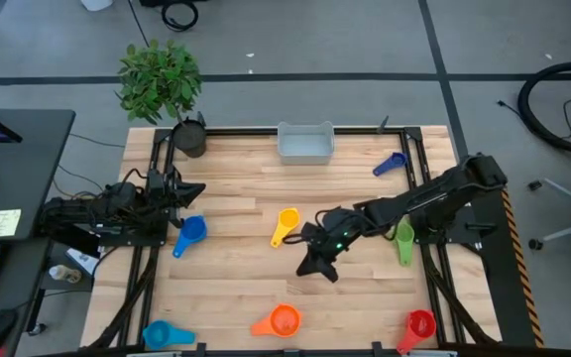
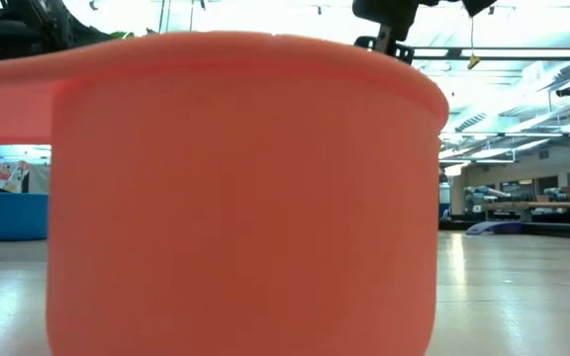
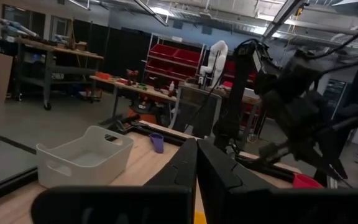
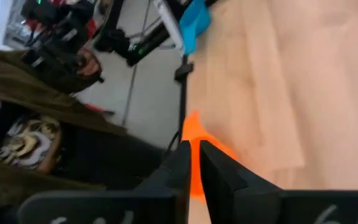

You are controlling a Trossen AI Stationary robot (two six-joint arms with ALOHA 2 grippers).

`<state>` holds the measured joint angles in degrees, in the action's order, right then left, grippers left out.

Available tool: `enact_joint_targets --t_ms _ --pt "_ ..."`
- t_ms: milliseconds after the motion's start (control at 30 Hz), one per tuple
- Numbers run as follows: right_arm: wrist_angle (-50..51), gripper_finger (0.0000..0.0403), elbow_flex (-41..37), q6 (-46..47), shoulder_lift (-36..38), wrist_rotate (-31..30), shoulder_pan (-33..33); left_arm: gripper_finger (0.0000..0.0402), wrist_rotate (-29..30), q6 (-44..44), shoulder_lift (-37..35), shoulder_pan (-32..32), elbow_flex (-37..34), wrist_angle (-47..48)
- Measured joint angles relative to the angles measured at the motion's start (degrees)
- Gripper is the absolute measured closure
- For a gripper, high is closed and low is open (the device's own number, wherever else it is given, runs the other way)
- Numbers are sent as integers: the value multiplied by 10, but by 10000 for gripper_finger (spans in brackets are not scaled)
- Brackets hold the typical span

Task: Nest measuring cups in basket
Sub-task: Prepare the orange measuring cup

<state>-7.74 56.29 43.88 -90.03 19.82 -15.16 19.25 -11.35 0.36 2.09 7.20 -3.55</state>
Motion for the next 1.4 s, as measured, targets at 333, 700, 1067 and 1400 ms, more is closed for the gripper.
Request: enact_joint_targets --t_ms 333,700,1067,1400 --pt "-35 306 0 18 -82 14 -15 386 0 5 0 0 0 0" --pt "-80 311 38 -23 -148 8 -56 387 4 22 0 0 0 2" --pt "8 311 126 -92 -220 -28 -78 388 4 22 0 0 0 10" --pt "31 311 178 -91 -262 -57 -92 387 4 21 0 0 1 18"
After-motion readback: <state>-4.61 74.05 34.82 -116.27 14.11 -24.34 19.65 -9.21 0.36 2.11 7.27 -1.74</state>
